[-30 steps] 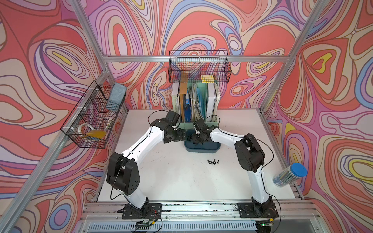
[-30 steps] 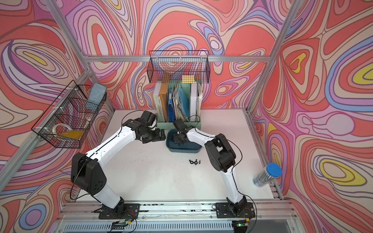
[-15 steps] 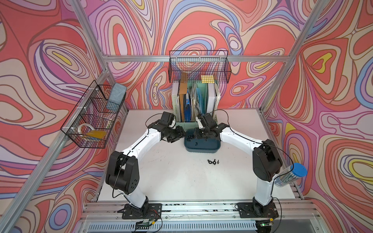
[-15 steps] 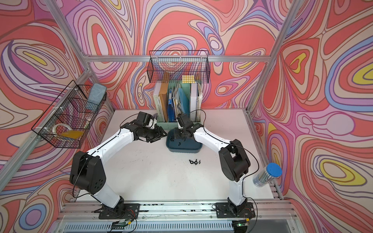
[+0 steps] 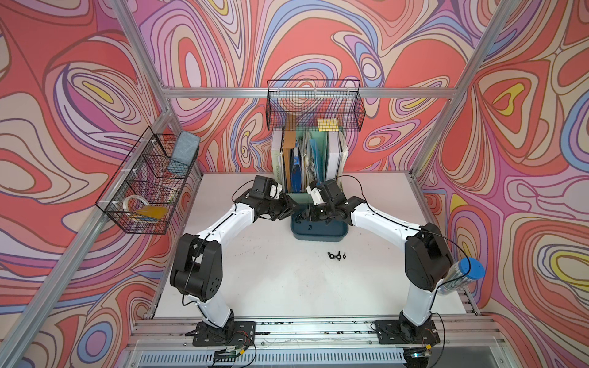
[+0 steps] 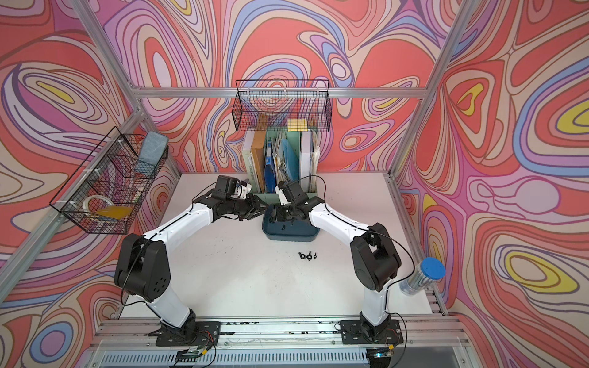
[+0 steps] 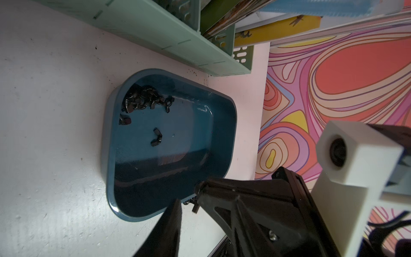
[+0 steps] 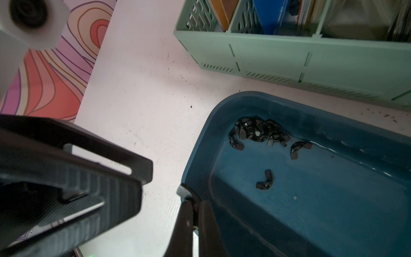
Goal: Take out the wing nut from the storage box
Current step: Pick up the wing nut from the storage box, then place the wing nut at the center of the board.
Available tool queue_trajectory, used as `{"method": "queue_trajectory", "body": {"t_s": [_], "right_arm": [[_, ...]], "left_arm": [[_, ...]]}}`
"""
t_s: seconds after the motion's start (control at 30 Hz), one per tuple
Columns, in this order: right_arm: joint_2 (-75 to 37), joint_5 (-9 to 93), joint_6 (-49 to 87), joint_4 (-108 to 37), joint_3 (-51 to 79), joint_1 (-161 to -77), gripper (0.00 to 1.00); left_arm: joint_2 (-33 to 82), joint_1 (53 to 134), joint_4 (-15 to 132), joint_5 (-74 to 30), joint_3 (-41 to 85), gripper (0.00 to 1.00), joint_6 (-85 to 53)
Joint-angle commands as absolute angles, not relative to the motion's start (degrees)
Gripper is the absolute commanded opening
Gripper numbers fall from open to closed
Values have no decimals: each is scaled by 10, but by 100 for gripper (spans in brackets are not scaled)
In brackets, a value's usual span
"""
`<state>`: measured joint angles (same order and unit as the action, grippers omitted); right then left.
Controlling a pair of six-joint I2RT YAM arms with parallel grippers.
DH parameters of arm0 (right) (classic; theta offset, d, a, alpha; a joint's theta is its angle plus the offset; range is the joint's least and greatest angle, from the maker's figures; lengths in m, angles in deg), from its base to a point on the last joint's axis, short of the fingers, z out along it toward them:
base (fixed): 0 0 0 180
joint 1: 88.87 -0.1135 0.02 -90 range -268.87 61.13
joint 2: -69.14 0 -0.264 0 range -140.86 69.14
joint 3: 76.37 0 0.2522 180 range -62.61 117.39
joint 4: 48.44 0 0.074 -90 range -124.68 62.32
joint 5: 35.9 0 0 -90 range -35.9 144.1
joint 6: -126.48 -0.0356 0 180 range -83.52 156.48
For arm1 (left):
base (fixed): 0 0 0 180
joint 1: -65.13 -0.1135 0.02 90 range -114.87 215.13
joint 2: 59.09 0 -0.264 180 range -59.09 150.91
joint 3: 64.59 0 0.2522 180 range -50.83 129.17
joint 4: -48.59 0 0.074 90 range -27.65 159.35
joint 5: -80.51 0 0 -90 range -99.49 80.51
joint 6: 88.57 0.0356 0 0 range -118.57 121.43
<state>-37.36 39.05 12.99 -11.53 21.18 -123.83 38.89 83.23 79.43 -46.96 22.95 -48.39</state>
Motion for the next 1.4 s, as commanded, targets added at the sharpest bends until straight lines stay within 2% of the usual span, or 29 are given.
{"method": "queue_trajectory", "body": {"t_s": [0.0, 0.13, 0.2, 0.27, 0.33, 0.77, 0.9, 1.0, 1.13, 1.17, 1.27, 1.37], "right_arm": [[-355, 371, 128, -128, 213, -1242, 6], [-353, 357, 128, -134, 213, -1242, 6], [-352, 356, 127, -135, 212, -1242, 6], [-352, 354, 127, -136, 212, -1241, 6], [-349, 353, 125, -138, 212, -1241, 6], [-344, 342, 114, -150, 207, -1242, 7], [-342, 339, 112, -153, 204, -1242, 7], [-343, 337, 111, -154, 204, -1242, 7], [-347, 338, 110, -154, 206, -1242, 8], [-348, 339, 109, -154, 207, -1242, 9], [-352, 346, 105, -152, 205, -1242, 22], [-351, 373, 100, -143, 203, -1241, 42]], "left_arm": [[398, 833, 783, -483, 232, 38, -490], [399, 832, 784, -483, 233, 35, -492], [400, 833, 786, -482, 233, 27, -490], [401, 832, 792, -480, 234, 28, -490], [403, 833, 793, -482, 234, 23, -490], [407, 833, 790, -487, 228, 22, -491], [405, 833, 786, -488, 230, 15, -491], [405, 833, 779, -494, 227, 6, -494], [403, 833, 779, -496, 224, 0, -496], [403, 833, 779, -495, 224, 0, -495], [400, 833, 786, -490, 227, 0, -488], [396, 833, 803, -479, 230, 0, -477]]}}
